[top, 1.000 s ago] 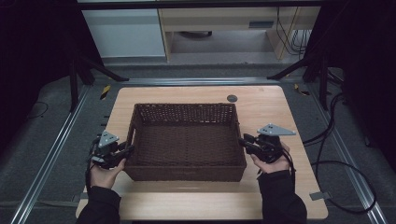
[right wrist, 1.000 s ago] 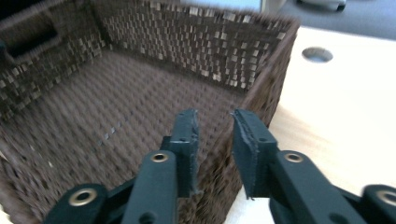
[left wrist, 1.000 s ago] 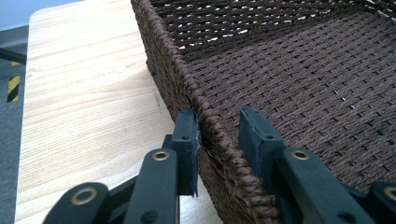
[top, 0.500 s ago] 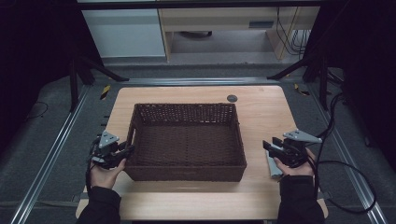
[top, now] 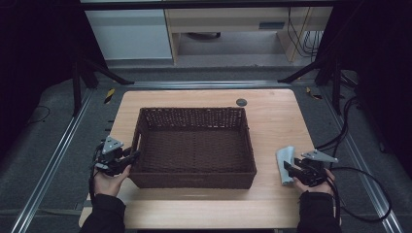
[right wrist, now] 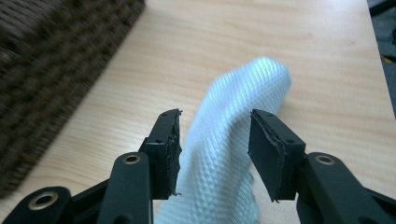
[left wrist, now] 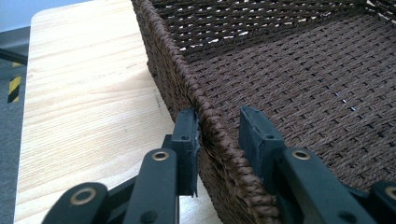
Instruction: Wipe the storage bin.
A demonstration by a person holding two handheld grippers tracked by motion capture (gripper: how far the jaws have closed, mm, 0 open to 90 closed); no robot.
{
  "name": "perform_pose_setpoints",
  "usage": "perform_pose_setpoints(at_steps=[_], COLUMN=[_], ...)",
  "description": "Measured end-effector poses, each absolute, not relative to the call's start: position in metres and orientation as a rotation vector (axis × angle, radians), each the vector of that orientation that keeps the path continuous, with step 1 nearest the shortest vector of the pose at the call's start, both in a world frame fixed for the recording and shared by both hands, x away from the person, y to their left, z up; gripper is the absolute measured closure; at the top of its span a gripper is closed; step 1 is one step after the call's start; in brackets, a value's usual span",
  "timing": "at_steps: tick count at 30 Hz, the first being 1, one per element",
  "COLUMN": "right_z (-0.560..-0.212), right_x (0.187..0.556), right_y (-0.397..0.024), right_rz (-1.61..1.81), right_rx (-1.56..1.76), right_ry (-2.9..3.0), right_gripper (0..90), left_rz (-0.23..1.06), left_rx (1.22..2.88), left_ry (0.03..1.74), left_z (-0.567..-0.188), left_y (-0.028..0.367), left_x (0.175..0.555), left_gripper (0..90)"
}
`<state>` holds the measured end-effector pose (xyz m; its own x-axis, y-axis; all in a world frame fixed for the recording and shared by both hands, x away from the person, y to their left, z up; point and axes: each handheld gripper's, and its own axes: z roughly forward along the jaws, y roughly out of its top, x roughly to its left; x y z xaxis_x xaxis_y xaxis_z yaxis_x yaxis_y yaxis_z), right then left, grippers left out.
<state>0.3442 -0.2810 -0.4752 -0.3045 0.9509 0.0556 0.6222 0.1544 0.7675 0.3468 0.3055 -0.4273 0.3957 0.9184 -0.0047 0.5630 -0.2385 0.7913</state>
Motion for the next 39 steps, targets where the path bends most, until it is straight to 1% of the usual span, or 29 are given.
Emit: perform_pose_setpoints(at_steps=[4, 6, 10, 13, 15, 28, 34, 39], right_z=[-0.48, -0.483, -0.486, -0.486, -0.484, -0.458, -0.45, -0.445], right_x=[0.346, 0.347, 0.35, 0.351, 0.352, 0.358, 0.37, 0.384], right_y=[-0.281, -0.279, -0.277, -0.278, -0.278, -0.26, -0.251, -0.239], right_rz=[0.978, 0.963, 0.903, 0.885, 0.883, 1.085, 1.149, 1.174], right_rx=[1.495, 1.493, 1.471, 1.482, 1.479, 1.364, 1.342, 1.326], right_ry=[2.011, 2.035, 2.067, 2.069, 2.069, 2.059, 2.024, 2.025], right_gripper=[55.7, 58.5, 67.5, 77.5, 81.4, 82.8, 83.1, 83.3], left_rz=[0.594, 0.6, 0.609, 0.61, 0.61, 0.621, 0.619, 0.638], left_rx=[1.904, 1.912, 1.92, 1.923, 1.924, 1.961, 1.966, 1.978], left_ry=[1.276, 1.275, 1.274, 1.274, 1.273, 1.271, 1.267, 1.259], left_z=[-0.428, -0.428, -0.427, -0.427, -0.427, -0.424, -0.424, -0.424], left_y=[0.307, 0.306, 0.305, 0.305, 0.305, 0.305, 0.314, 0.313], left_x=[0.347, 0.347, 0.347, 0.347, 0.347, 0.338, 0.33, 0.331], left_gripper=[67.4, 67.9, 68.9, 69.4, 69.7, 70.0, 70.2, 70.2])
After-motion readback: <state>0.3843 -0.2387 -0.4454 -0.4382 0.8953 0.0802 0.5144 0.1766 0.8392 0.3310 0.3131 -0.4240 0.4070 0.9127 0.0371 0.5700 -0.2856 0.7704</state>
